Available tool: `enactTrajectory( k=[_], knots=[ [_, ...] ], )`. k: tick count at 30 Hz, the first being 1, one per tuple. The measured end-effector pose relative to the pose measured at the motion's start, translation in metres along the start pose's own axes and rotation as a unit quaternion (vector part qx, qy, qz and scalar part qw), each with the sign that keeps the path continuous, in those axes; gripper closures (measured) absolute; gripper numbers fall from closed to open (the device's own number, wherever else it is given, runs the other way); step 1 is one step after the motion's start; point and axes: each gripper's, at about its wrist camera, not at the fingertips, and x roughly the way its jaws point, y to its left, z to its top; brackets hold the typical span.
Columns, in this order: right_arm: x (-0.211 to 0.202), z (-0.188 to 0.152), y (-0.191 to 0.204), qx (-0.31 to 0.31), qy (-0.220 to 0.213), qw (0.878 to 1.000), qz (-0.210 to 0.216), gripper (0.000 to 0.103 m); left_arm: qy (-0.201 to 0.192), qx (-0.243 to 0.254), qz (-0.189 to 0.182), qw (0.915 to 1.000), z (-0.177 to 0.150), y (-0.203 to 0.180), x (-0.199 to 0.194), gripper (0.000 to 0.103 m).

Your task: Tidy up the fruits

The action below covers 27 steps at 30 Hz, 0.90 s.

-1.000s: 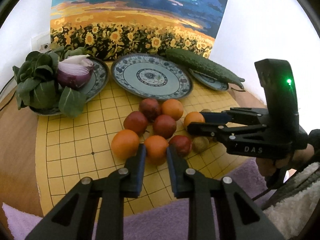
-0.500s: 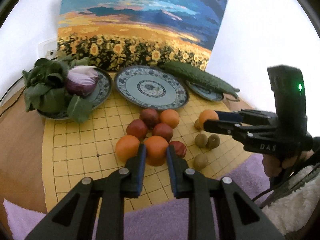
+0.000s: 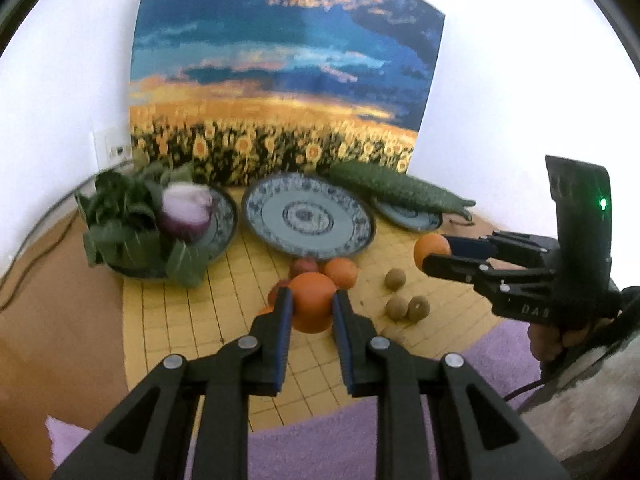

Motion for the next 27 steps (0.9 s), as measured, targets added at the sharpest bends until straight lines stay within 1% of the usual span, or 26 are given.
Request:
enactTrajectory(
  k=[6, 11, 14, 21, 23, 24, 25, 27],
  knots=[
    [-0.018, 0.015, 0.006, -0.021, -0.031, 0.999, -0.001, 0.066, -0.039, 0.005, -0.008, 0.9992, 0.027, -0.008, -0.023, 0.082],
    [-0.029, 0.023, 0.006, -0.021, -0.049, 0.999, 0.002, 0.066, -0.06, 0.01, -0.023, 0.9979, 0.048, -0.014, -0.033, 0.082],
    [-0.026, 0.024, -0.002, -0.002, -0.044, 0.999, 0.003, 0.066, -0.06, 0.018, -0.017, 0.9979, 0.053, -0.018, -0.028, 0.082],
    [-0.023, 0.027, -0.019, 0.032, -0.042, 0.999, 0.005, 0.066, -0.052, 0.028, -0.021, 0.998, 0.057, -0.026, -0.011, 0.082],
    [-0.02, 0.027, -0.022, 0.037, -0.04, 0.999, 0.005, 0.066, -0.051, 0.031, -0.024, 0.998, 0.058, -0.028, -0.005, 0.083],
    [-0.018, 0.028, -0.024, 0.04, -0.038, 0.998, 0.006, 0.066, -0.05, 0.031, -0.027, 0.9979, 0.059, -0.028, -0.001, 0.086],
    [-0.015, 0.029, -0.026, 0.042, -0.036, 0.998, 0.006, 0.066, -0.048, 0.031, -0.028, 0.998, 0.061, -0.029, 0.003, 0.1],
    [-0.009, 0.03, -0.029, 0.044, -0.031, 0.999, 0.008, 0.066, -0.043, 0.03, -0.028, 0.9982, 0.064, -0.029, 0.012, 0.1]
  ],
)
